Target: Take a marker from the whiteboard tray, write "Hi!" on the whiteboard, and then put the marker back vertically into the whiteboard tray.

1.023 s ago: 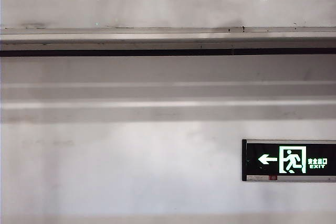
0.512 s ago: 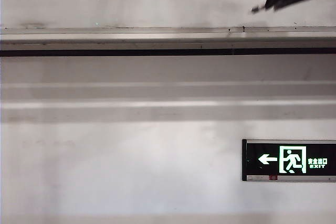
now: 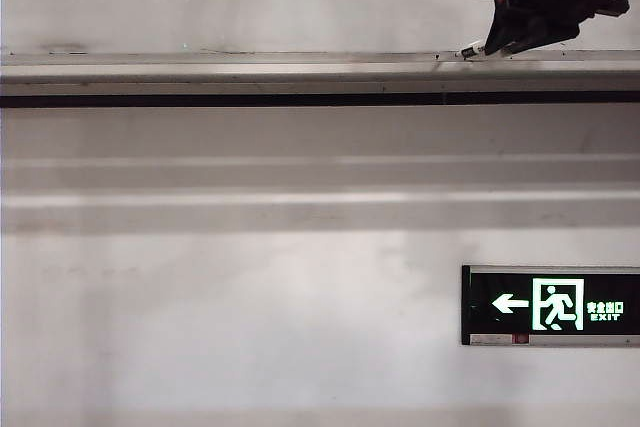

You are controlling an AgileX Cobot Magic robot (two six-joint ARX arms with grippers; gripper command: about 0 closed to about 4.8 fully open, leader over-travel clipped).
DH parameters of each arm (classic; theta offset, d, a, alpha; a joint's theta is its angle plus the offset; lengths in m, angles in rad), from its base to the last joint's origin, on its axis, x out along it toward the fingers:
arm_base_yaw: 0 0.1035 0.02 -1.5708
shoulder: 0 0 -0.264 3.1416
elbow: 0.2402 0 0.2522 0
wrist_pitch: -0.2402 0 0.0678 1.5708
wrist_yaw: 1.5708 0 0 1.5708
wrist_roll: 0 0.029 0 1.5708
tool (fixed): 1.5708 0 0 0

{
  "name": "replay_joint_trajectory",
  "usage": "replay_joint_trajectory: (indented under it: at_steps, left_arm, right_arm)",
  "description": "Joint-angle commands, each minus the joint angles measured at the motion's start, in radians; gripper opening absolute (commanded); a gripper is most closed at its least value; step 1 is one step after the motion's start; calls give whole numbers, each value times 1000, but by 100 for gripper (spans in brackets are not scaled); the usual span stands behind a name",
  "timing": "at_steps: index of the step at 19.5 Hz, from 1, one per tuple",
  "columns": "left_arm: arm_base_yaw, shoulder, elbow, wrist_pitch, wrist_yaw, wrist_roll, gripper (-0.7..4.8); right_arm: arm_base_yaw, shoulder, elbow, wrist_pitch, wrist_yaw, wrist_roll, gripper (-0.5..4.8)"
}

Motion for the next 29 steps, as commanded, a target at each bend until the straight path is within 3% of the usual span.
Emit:
replay_joint_trajectory:
  at_steps: [1,7,16,29]
  left_arm:
    - [0,-3,3,19,0,1,-6]
    - [0,-3,3,21,0,1,-6]
    - [0,-3,3,21,0,1,-5]
    - [0,-3,3,21,3,1,-5]
  right_arm:
    - [0,19,16,27,-6,4,-5]
    - [-1,62,73,-14,-6,5,-5]
    - [-2,72,211,-213,-6,6,-5]
    - [-4,90,238,-300,2,30,-5]
